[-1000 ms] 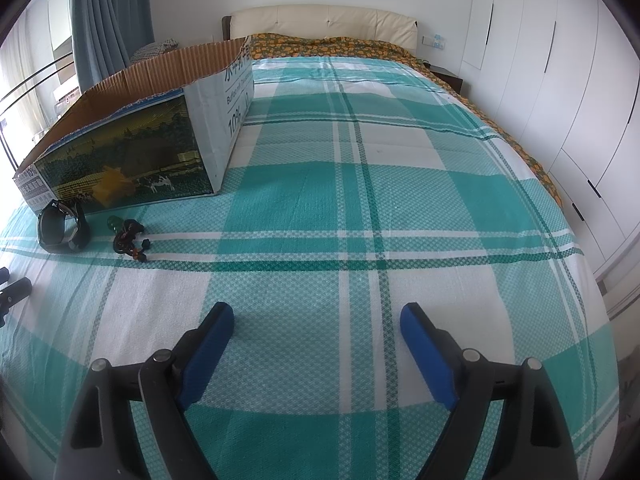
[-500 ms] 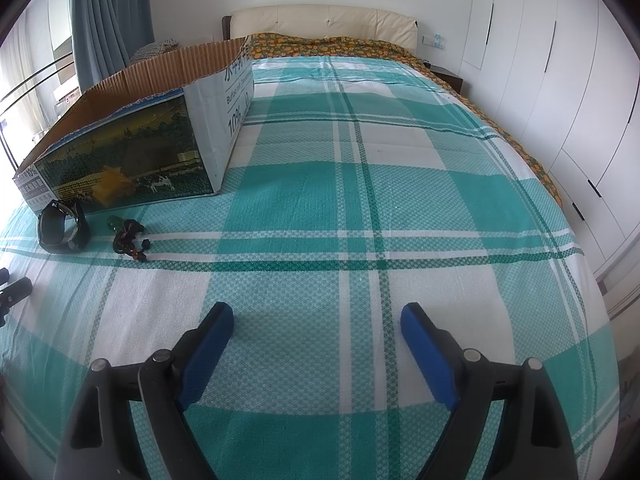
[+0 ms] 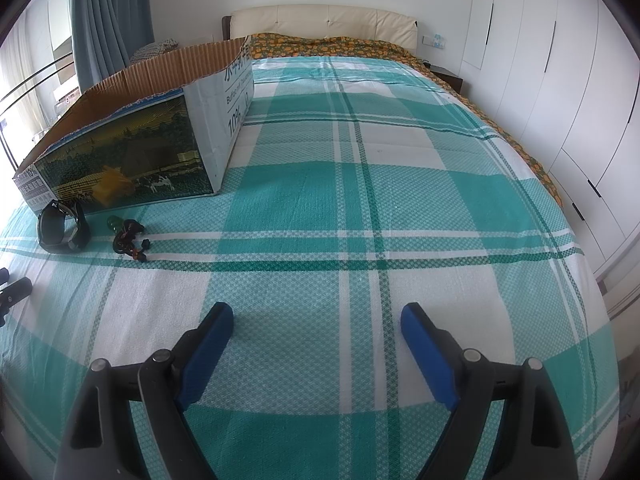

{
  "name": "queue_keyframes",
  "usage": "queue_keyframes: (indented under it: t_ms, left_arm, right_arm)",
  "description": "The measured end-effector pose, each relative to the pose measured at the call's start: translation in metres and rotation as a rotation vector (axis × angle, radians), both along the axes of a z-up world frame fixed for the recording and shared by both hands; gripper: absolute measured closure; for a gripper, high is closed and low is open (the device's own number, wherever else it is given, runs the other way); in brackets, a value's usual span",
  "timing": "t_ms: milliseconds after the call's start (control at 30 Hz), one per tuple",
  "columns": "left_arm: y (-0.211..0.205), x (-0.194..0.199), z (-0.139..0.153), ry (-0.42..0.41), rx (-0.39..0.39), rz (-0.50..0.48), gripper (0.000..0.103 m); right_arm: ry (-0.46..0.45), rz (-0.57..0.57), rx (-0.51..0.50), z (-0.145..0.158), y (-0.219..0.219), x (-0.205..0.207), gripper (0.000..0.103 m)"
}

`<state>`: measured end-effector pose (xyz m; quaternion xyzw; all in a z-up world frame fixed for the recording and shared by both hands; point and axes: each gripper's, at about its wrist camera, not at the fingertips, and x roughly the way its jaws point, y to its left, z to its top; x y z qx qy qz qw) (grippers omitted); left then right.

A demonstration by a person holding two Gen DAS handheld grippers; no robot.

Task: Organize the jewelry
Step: 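Withdraw both open tools from the box back toward the watch, then close left tool on the wristwatch while right tool closes on jade pendant cord, then carry wristwatch and jade pendant into the box and open both tools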

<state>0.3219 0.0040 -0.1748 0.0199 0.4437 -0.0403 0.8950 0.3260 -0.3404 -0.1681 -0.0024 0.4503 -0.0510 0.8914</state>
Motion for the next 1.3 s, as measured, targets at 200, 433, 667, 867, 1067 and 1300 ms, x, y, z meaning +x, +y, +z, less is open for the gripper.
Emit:
queue_keyframes:
  t_ms: [200,433,667,867,1067,1300]
  left_arm:
    - [0.008,-0.002,0.012,-0.005,-0.22,-0.111,0.0]
    - [-0.032,0.017,0.026,-0.037,-0.228,-0.186,0.001]
    - [-0.049,0.041,0.018,0.009,-0.186,-0.137,0.012]
    - [-0.053,0.045,0.013,0.032,-0.152,-0.159,0.085]
    - [-0.044,0.028,0.023,0.019,-0.15,-0.179,0.094]
    - [-0.02,-0.005,0.047,0.003,-0.221,-0.175,0.094]
  right_arm:
    - [0.011,0.002,-0.005,0.001,0.002,-0.003,0.015]
    - [-0.051,0.12,0.106,0.019,0.026,-0.012,0.015]
    - [0.012,0.351,0.161,0.017,0.079,0.035,0.016]
    - [0.034,0.415,0.1,0.001,0.105,0.066,0.081]
    - [-0.018,0.363,0.216,0.026,0.088,0.047,0.09]
    - [-0.043,0.311,0.294,0.061,0.069,0.013,0.09]
